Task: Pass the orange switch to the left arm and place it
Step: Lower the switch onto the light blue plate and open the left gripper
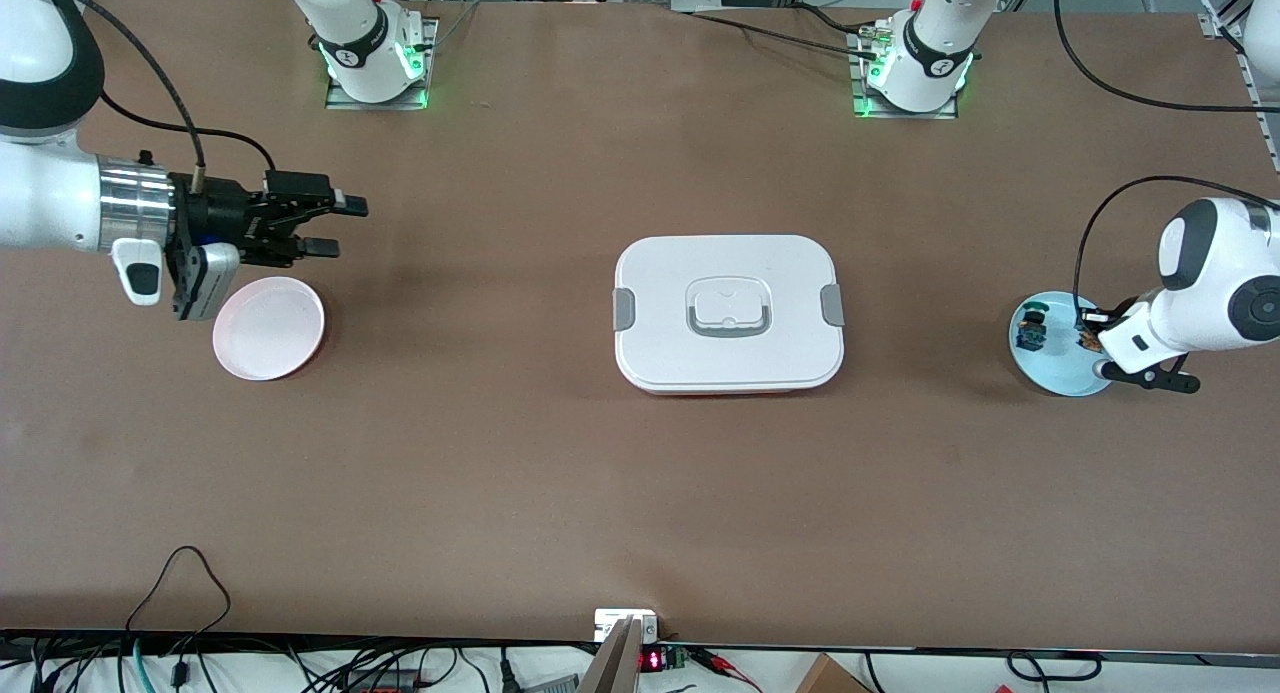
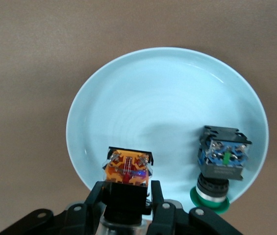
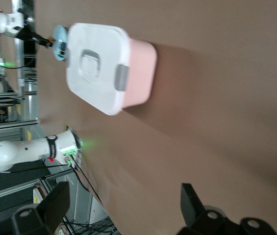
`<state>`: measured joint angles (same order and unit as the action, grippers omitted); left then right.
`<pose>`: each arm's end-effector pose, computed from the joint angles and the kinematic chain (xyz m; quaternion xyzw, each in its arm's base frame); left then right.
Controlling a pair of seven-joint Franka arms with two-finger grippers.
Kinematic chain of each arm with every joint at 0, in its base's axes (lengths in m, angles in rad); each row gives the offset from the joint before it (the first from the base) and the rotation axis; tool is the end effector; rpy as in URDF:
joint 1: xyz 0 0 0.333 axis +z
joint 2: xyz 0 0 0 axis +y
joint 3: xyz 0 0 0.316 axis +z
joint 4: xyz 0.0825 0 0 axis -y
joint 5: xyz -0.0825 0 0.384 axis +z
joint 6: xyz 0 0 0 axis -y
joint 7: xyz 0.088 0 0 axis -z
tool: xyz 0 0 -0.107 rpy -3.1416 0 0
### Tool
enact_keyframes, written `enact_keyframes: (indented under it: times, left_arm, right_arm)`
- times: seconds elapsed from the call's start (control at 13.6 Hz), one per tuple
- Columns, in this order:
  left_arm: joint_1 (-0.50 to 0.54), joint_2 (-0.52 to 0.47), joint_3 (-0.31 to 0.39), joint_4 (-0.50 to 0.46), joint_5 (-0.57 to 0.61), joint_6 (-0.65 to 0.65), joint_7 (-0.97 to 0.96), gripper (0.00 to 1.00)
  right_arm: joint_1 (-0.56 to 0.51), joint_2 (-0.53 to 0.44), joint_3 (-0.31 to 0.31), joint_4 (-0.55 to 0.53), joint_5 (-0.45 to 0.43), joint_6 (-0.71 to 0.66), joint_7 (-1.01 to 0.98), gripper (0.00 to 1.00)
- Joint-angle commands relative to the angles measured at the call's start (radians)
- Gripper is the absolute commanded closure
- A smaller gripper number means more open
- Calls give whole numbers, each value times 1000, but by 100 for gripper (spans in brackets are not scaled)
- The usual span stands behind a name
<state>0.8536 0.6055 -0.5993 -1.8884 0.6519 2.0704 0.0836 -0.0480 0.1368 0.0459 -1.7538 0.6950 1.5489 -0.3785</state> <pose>0.5704 0.1938 0.2098 -0.9829 0.0959 0.1421 0.0676 0.5704 0.0673 0.4866 -0.9185 -0.1238 0.0927 0.3638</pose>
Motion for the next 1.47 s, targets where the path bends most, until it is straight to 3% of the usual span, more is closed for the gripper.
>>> enact_keyframes:
  times: [0.0,0.22,0.37,0.44,0.59,0.88,1.03,1.18,1.4]
  left_arm:
    - [12,62,-11,55,34,-1,15,98]
    - [5,83,-11,66,67,-1,15,94]
    - [2,83,-11,66,71,-1,15,84]
    - [2,86,-11,66,71,-1,15,67]
    - [2,85,-13,66,71,-4,16,0]
    - [4,77,-20,71,60,-13,15,0]
    - [4,39,-33,71,48,-32,8,0]
    - [15,-19,-114,92,46,-102,13,0]
    - [6,-30,-200,234,17,-263,18,0]
  right_arm:
    - [10,-5,-47,43,-124,-81,90,0]
    - [26,-6,-47,112,-389,-130,131,0]
    - [57,-2,-46,125,-587,-122,171,0]
    - [59,4,-44,125,-639,-113,170,0]
    - [50,6,-44,119,-696,-55,156,0]
    - [4,4,-47,123,-750,-29,185,0]
    - [-3,13,-47,140,-747,-39,303,0]
    - [14,14,-38,169,-756,-39,358,0]
    - [42,6,-38,169,-752,-24,366,0]
